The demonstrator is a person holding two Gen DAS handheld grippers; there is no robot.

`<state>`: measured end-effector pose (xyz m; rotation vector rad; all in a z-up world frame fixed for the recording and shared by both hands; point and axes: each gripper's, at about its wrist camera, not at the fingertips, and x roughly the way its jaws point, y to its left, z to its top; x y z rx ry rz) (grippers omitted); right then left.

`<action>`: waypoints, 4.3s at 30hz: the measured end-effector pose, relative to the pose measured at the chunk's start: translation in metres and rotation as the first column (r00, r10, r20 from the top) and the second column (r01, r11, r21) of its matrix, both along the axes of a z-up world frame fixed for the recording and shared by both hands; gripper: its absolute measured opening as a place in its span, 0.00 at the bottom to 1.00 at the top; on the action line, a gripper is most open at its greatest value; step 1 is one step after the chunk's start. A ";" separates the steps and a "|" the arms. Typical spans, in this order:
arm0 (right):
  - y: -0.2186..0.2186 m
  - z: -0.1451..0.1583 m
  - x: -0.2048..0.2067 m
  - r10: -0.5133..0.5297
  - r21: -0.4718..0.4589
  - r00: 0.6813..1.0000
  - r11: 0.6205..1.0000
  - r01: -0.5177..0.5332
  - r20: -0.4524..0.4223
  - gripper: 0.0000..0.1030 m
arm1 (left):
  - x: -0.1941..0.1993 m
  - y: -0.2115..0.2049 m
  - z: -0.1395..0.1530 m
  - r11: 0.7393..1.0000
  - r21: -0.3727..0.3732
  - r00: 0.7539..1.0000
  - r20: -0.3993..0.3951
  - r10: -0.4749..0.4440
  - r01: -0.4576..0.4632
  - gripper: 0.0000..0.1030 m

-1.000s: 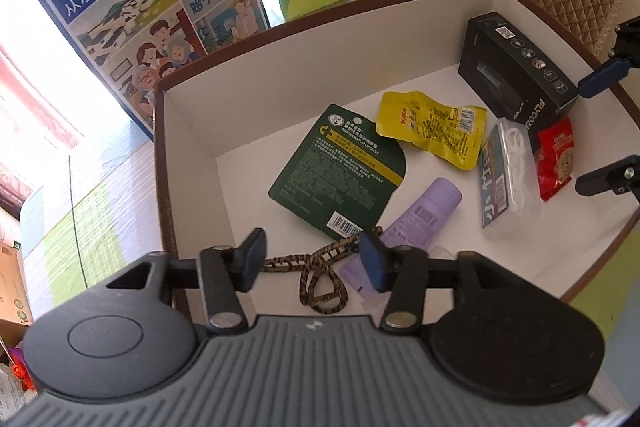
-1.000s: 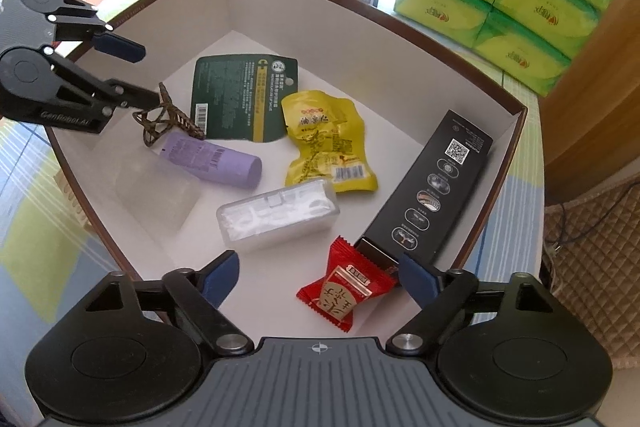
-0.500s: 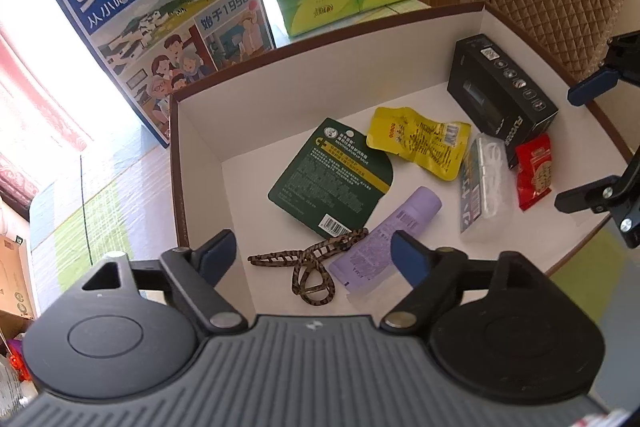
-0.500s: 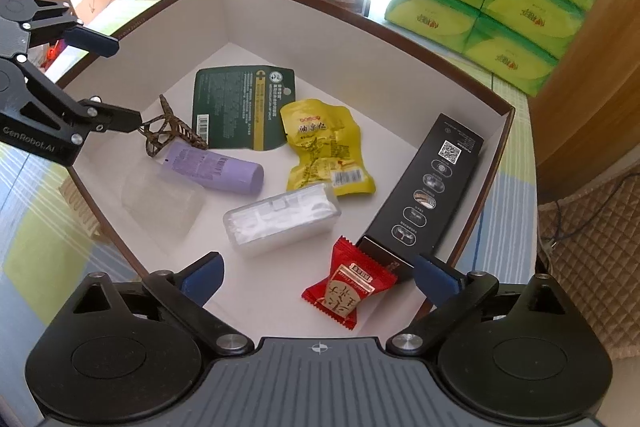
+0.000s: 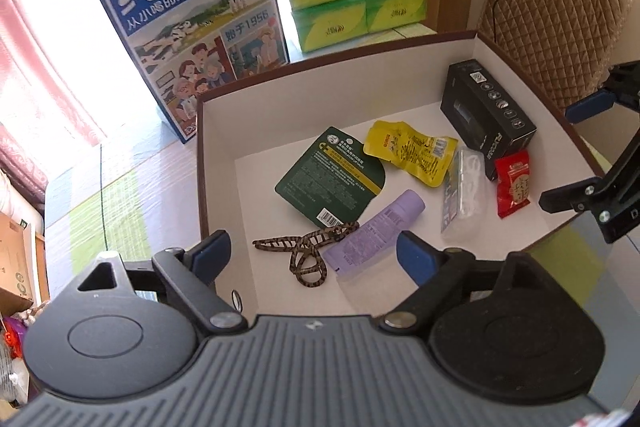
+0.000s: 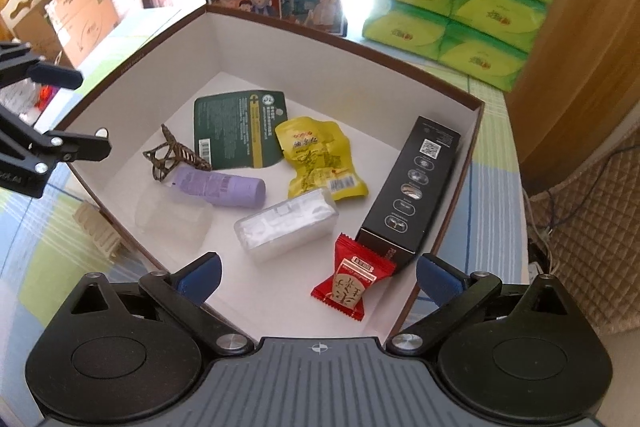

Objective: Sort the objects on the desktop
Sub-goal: 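Move both grippers back out of the box toward the white clip and toothbrush, then close the left gripper on the white plastic clip beside the box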

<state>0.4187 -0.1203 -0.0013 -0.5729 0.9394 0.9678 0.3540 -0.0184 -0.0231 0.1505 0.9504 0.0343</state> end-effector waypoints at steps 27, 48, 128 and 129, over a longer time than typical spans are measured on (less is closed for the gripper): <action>-0.059 0.033 -0.072 -0.171 0.219 0.984 0.963 0.155 0.056 0.98 | -0.110 0.027 0.020 0.991 -0.060 0.985 0.117 0.127 -0.121 0.92; -0.071 0.011 -0.139 -0.233 0.243 0.968 0.937 0.249 -0.093 0.98 | -0.169 0.012 -0.002 0.957 -0.156 0.966 0.042 0.254 -0.244 0.92; 0.038 -0.116 -0.151 0.216 0.171 0.965 0.956 -0.240 0.149 0.44 | -0.186 0.088 -0.105 0.871 -0.053 0.873 -0.016 0.488 -0.488 0.80; 0.040 -0.119 -0.154 0.238 0.149 0.956 0.953 -0.265 0.173 0.44 | -0.190 0.089 -0.105 0.868 -0.052 0.869 -0.018 0.494 -0.494 0.80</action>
